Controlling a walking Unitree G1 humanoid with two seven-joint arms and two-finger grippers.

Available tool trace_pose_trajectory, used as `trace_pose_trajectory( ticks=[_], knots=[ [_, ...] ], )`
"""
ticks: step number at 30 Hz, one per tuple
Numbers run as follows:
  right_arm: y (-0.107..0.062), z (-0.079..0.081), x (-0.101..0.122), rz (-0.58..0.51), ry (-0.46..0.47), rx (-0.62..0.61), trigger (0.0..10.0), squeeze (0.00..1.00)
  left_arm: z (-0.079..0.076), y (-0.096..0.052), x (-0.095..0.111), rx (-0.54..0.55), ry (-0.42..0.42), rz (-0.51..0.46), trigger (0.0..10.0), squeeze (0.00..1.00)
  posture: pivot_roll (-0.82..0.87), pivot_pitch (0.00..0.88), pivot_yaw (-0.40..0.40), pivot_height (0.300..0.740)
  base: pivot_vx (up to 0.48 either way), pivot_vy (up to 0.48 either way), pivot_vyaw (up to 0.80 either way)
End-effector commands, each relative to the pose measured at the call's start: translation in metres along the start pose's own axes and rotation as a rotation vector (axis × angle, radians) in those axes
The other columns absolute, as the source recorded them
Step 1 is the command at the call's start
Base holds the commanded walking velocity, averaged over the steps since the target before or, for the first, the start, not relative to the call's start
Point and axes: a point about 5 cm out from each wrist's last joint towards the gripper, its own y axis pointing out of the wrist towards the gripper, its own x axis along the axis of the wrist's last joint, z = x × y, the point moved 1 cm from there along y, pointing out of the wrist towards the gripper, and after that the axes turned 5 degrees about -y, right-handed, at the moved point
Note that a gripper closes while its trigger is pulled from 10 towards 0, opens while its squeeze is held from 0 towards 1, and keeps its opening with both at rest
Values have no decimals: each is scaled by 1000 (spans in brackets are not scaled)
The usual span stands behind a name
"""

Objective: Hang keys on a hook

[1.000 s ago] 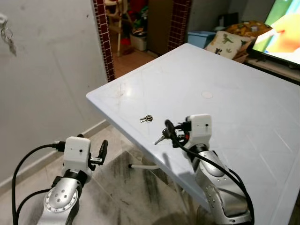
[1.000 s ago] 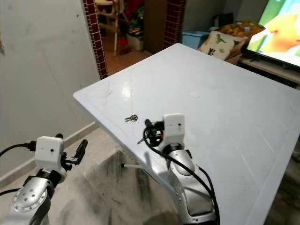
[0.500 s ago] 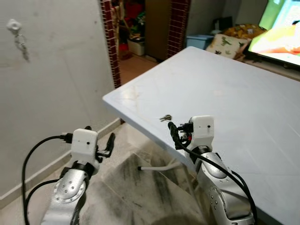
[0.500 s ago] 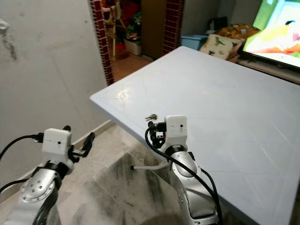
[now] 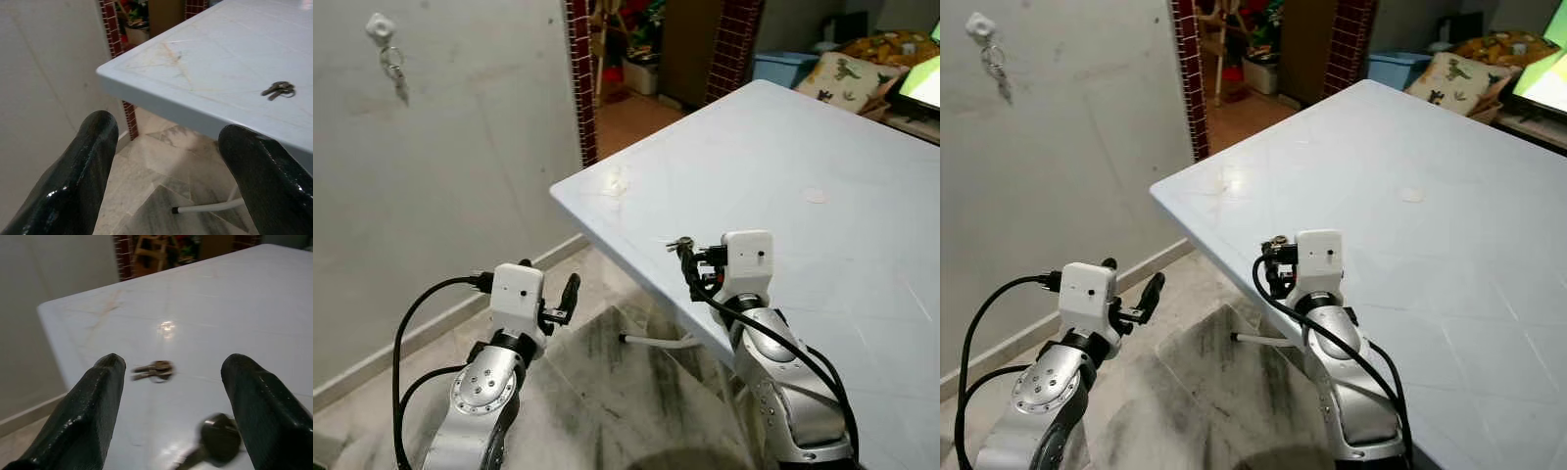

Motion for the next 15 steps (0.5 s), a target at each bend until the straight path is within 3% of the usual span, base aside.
trace_pose_trajectory(
  ticks=[1,12,15],
  knots=[
    [0,3,2,3,5,10,10000,0,1,1,-4,8,0,14,10000,0,9,30,11,740,0,-289,0],
    [1,4,2,14,23,27,10000,0,1,2,-6,16,-21,21,10000,0,5,27,6,740,0,-294,0],
    [0,5,-1,25,22,33,10000,0,1,1,-5,19,-34,14,10000,0,6,26,7,740,0,0,0]
  ],
)
